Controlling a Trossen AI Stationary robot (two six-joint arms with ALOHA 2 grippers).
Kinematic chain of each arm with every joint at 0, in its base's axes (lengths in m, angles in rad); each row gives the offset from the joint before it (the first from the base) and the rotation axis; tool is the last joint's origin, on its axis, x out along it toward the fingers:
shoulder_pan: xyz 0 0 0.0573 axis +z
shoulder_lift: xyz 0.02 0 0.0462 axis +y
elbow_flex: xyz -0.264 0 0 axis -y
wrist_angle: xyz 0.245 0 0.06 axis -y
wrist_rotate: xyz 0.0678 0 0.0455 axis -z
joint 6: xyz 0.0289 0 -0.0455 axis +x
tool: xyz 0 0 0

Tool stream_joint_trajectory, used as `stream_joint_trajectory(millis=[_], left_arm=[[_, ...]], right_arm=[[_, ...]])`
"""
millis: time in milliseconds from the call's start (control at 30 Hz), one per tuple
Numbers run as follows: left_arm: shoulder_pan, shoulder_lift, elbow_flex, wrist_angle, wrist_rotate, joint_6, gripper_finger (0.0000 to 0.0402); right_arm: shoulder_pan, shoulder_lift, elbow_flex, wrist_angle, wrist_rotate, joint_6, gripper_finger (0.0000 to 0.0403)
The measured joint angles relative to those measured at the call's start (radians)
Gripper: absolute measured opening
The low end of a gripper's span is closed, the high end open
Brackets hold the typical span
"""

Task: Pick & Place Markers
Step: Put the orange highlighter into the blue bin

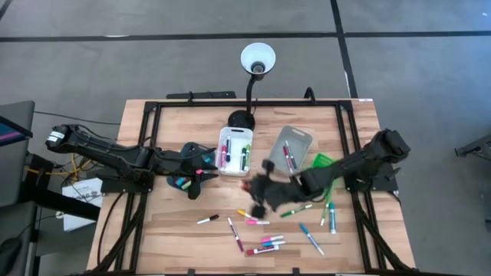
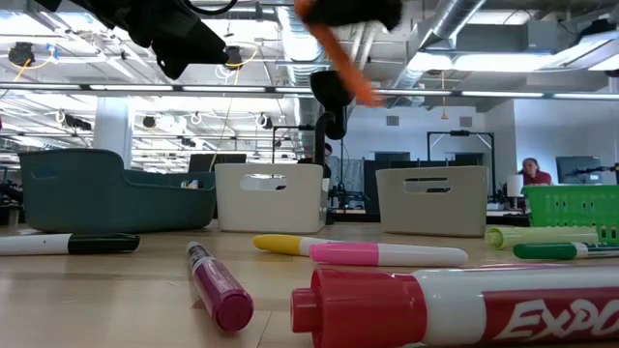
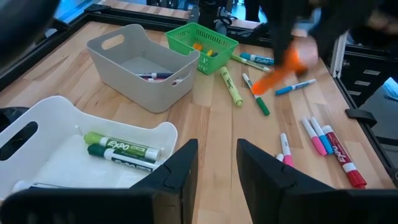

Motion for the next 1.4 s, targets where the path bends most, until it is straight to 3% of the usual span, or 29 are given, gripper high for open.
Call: stream_joint_trajectory(millis=[133, 267, 367, 467, 667, 933, 1100, 1400], left_arm=[[-0.002, 0.000, 0.000, 0.000, 0.010, 0.000, 0.0106], [-0.005, 0.000, 0.000, 0.000, 0.009, 0.000, 0.0106], [-0.012, 0.000, 0.000, -0.001, 0.010, 0.000, 0.0106], [-0.020, 0.000, 0.000, -0.002, 0.010, 0.000, 0.0106], [-0.028, 0.000, 0.000, -0.002, 0.043, 0.008, 0.0106], [-0.059, 0.000, 0.000, 0.034, 0.054, 0.059, 0.0106], [-0.058, 0.000, 0.000, 0.041, 0.051, 0.059, 0.0106], [-0.058, 0.000, 0.000, 0.040, 0.051, 0.059, 0.0106]], right_arm=[[-0.107, 0.032, 0.000, 0.228, 0.068, 0.028, 0.0071], [-0.230, 0.068, 0.001, 0.278, 0.039, 0.033, 0.0071], [-0.309, 0.116, -0.001, 0.288, -0.045, 0.093, 0.0071], [-0.367, 0.173, 0.000, 0.385, -0.195, 0.117, 0.0071], [-0.437, 0.265, 0.000, 0.712, -0.429, 0.118, 0.0071], [-0.491, 0.404, 0.027, 1.028, -0.504, 0.228, 0.0071], [-0.477, 0.561, 0.133, 1.047, -0.514, 0.243, 0.0072], [-0.461, 0.693, 0.299, 0.945, -0.542, 0.190, 0.0072]])
